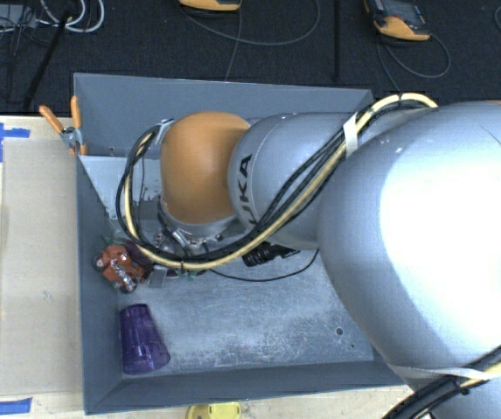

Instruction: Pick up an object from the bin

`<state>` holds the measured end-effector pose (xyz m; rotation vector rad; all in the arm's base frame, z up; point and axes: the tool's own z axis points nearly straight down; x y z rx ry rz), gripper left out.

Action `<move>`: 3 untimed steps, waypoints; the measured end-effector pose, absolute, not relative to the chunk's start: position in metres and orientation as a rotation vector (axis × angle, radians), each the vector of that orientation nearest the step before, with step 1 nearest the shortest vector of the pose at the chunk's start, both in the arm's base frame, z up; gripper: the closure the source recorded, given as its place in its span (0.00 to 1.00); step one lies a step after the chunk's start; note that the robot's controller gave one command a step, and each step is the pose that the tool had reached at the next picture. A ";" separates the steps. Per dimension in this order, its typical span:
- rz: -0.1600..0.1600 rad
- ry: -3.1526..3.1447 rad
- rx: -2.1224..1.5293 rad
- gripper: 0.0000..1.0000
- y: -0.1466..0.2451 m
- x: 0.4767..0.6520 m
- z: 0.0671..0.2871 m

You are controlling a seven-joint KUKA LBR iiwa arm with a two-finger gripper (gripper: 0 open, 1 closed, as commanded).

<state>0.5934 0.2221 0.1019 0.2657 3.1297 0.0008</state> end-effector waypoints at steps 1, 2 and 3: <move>-0.004 3.137 0.257 1.00 0.218 0.588 0.154; 0.005 3.126 0.247 1.00 0.220 0.586 0.195; 0.001 3.132 0.235 1.00 0.221 0.587 0.207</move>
Offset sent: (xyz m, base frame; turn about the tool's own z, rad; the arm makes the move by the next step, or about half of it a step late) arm -0.0163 0.0020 0.0725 -0.0258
